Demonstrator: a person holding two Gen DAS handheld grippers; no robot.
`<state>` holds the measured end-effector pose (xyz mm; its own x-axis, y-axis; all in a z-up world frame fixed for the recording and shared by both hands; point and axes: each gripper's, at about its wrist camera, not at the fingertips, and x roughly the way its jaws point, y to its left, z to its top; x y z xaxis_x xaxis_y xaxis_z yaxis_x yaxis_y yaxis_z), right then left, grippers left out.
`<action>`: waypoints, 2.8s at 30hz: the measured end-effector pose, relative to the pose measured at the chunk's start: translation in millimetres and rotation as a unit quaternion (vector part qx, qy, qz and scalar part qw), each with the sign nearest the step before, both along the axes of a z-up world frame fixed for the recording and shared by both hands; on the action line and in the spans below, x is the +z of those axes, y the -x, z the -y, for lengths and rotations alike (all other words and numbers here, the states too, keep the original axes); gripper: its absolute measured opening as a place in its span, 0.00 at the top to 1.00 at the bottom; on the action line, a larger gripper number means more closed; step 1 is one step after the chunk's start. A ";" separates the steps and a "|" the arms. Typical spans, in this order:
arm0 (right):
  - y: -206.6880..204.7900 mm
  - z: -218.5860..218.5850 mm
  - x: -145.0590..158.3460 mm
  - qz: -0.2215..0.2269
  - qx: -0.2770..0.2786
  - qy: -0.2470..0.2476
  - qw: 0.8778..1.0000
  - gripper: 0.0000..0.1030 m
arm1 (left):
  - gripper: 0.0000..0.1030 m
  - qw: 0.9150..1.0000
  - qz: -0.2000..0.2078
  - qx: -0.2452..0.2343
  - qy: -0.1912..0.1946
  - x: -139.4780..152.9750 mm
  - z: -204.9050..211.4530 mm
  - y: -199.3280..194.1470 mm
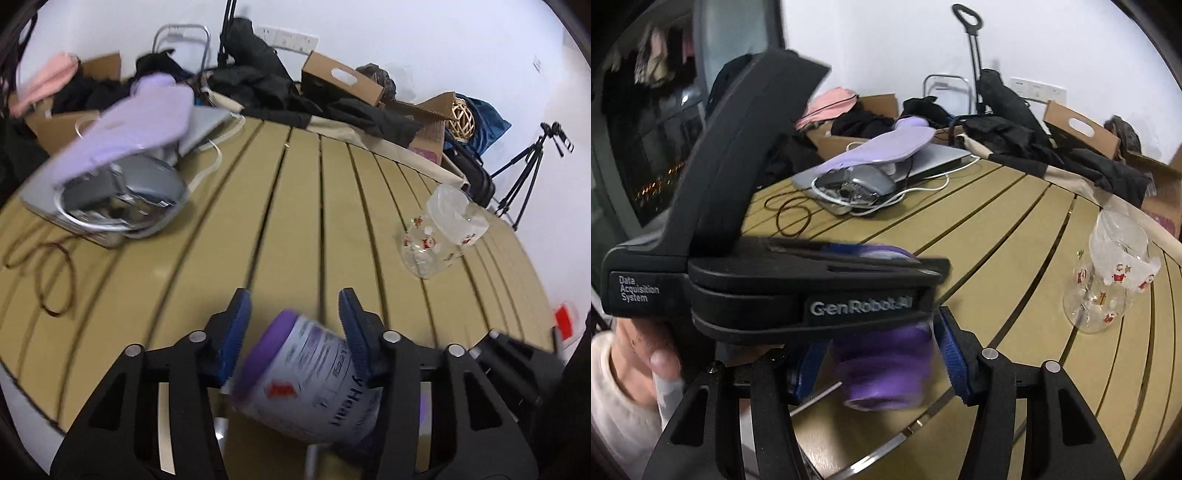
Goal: Organize rigid objects
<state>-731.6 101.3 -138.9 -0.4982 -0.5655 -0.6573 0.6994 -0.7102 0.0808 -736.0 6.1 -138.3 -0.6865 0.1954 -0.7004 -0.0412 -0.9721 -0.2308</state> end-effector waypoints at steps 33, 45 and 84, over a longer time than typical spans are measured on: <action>30.5 -103.8 7.2 0.022 -0.204 0.036 0.978 0.25 | 0.42 0.984 0.035 -0.153 0.081 -28.9 -45.2 -7.6; 26.8 -108.9 58.3 0.015 -0.166 0.100 0.981 0.25 | 0.43 0.982 -0.138 -0.131 0.004 33.2 -32.3 -12.2; 123.3 8.0 80.0 -0.059 0.104 0.021 0.993 0.34 | 0.42 0.978 -0.192 -0.078 0.030 29.5 -33.0 72.2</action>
